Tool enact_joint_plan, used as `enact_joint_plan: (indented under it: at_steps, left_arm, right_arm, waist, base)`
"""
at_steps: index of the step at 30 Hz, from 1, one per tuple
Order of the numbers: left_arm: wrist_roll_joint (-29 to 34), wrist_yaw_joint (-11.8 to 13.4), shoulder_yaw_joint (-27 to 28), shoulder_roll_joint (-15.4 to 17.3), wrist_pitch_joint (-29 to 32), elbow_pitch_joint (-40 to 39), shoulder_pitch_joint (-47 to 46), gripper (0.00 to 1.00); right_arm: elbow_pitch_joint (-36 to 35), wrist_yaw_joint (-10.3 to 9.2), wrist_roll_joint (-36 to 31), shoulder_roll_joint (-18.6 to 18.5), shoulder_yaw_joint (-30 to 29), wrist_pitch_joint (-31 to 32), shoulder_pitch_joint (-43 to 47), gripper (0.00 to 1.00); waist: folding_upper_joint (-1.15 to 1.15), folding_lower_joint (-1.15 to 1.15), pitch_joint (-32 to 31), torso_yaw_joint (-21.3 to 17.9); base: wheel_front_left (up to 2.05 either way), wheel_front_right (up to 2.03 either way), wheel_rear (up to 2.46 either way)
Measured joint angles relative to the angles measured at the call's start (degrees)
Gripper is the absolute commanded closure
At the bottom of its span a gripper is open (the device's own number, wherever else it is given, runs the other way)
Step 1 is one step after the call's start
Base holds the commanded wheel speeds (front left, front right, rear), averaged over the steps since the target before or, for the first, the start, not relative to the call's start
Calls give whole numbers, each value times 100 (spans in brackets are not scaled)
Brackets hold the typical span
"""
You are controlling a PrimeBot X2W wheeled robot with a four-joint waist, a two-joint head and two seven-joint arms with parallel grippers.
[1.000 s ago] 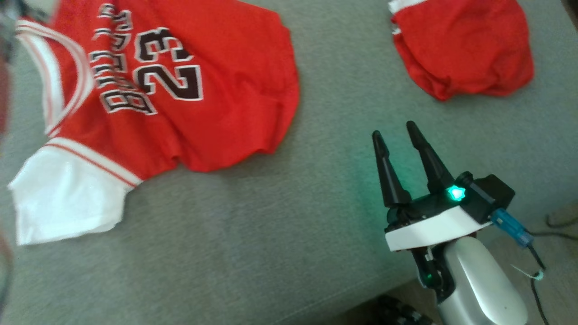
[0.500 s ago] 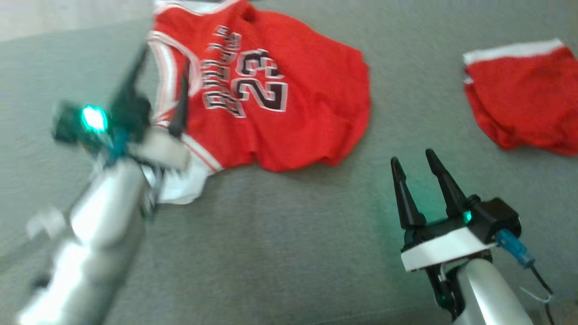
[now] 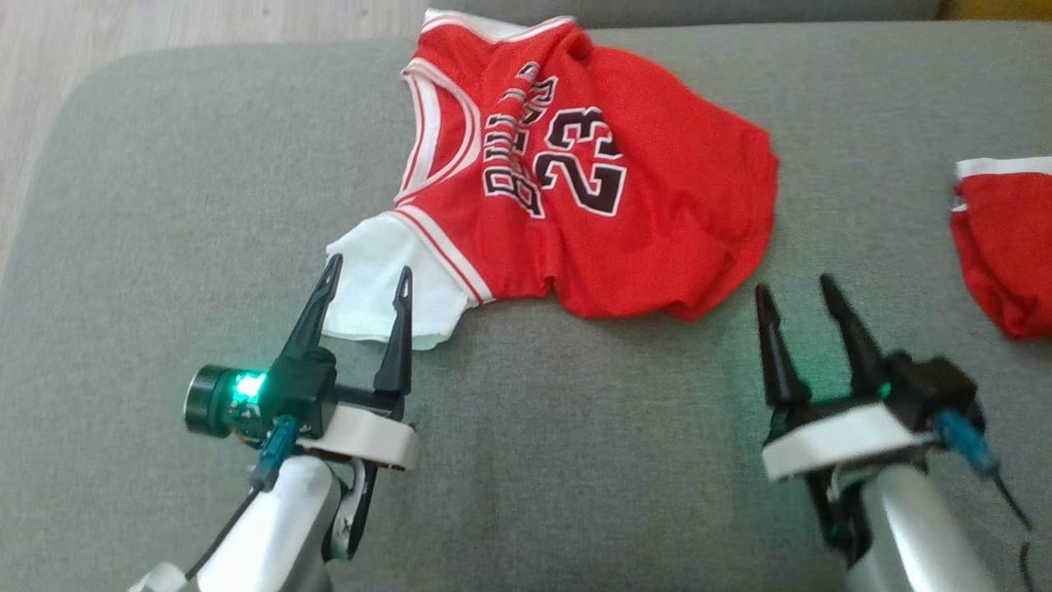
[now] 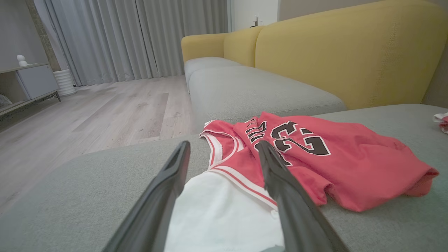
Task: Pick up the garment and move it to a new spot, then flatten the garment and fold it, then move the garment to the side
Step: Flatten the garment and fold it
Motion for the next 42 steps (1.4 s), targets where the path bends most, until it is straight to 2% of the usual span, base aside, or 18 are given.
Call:
enact_joint_plan:
  at_steps: [3, 6, 8, 9, 13, 16, 22, 23, 24, 25, 31, 42]
  left_arm:
    - [48, -8, 12, -51, 0, -58, -27, 0]
    - [98, -64, 8, -66, 0, -55, -35, 0]
    - [98, -88, 9, -96, 0, -48, -69, 0]
    - [100, -108, 10, -156, 1, -37, -148, 0]
    - [156, -163, 14, -265, 0, -12, -259, 0]
    - [187, -204, 29, -316, 0, 51, -258, 0]
    - [280, -213, 89, -326, 0, 94, -258, 0]
    - [299, -226, 100, -326, 0, 100, -258, 0]
    - [299, -256, 116, -327, 0, 101, -255, 0]
    - [299, -256, 138, -330, 0, 103, -253, 0]
    - [354, -261, 254, -371, 0, 114, -236, 0]
    - [432, -313, 432, -427, 0, 105, -86, 0]
  right_arm:
    - [244, 0, -424, -1, -265, 163, -370, 0]
    - [573, 0, -487, -2, -617, 604, -970, 0]
    - [936, 0, -694, -4, -873, 1002, -1428, 0]
    - [1361, 0, -726, -5, -1135, 1374, -1836, 0]
    - [2263, 0, -808, -9, -1500, 1987, -2394, 0]
    - [2866, 0, -737, -10, -1547, 2252, -2612, 0]
    - [3497, 0, -401, -105, -1240, 2240, -3116, 0]
    - [3557, 0, -394, -105, -1163, 2206, -3149, 32]
    - [3607, 0, -398, -104, -1113, 2109, -3170, 86]
    - [3629, 0, -405, -99, -1102, 2018, -3175, 100]
    - [3620, 0, -520, -216, -1118, 1384, -3216, 100]
    - [3083, 0, -514, -753, -1000, 1002, -3410, 100]
  waist:
    - [0, 1, 113, 74]
    - [0, 1, 240, 140]
    - [0, 1, 324, 191]
    - [0, 2, 389, 262]
    - [0, 2, 489, 426]
    - [0, 2, 538, 528]
    - [0, 1, 563, 607]
    - [0, 1, 554, 604]
    - [0, 1, 546, 594]
    - [0, 1, 535, 582]
    - [0, 1, 409, 472]
    - [0, 1, 150, 245]
  base:
    - [0, 0, 0]
    - [0, 0, 0]
    - [0, 0, 0]
    - [0, 0, 0]
    - [0, 0, 0]
    - [0, 0, 0]
    - [0, 0, 0]
    - [0, 0, 0]
    - [0, 0, 0]
    - [0, 0, 0]
    - [0, 0, 0]
    - [0, 0, 0]
